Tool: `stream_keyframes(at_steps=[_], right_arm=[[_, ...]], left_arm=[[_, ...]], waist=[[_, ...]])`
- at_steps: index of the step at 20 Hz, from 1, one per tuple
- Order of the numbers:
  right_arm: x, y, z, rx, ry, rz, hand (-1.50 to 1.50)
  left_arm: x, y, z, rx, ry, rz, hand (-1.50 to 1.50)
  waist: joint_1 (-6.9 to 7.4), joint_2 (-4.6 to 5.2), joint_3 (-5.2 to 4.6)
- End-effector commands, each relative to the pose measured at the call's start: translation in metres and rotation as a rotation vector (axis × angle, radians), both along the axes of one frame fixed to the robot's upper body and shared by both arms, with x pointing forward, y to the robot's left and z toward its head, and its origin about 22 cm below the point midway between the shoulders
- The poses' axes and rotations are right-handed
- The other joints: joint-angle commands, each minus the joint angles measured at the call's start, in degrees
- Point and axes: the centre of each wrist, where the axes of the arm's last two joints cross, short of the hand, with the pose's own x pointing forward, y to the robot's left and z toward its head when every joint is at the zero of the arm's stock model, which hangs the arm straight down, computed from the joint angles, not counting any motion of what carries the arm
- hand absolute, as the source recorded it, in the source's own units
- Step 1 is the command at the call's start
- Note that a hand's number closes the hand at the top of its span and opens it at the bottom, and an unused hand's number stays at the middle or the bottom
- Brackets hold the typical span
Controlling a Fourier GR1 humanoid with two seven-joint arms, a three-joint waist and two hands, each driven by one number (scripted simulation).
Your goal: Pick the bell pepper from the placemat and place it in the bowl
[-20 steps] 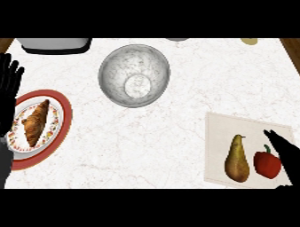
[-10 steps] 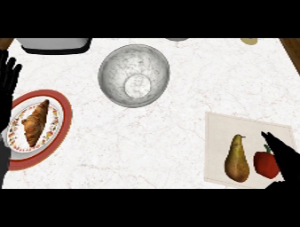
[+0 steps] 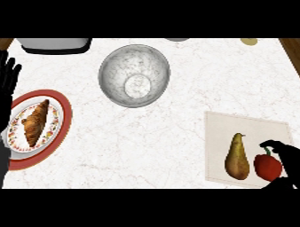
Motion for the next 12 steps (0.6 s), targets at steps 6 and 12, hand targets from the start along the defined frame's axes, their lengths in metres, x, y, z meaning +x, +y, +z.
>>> stream_keyframes(at_steps=[6,12], right_arm=[[-0.011,0.012,0.003,-0.042,-0.092,0.045,1.5],[-0.051,0.038,0.0,-0.087,-0.03,-0.228,1.5]], left_arm=[[0.003,-0.005,0.004,-0.004,0.009,0.015,0.0],[-0.002,0.01,0.005,-0.012,0.018,0.041,0.0]], waist=[[-0.19,0.07,0.21],[-1.34,-0.19,0.09]])
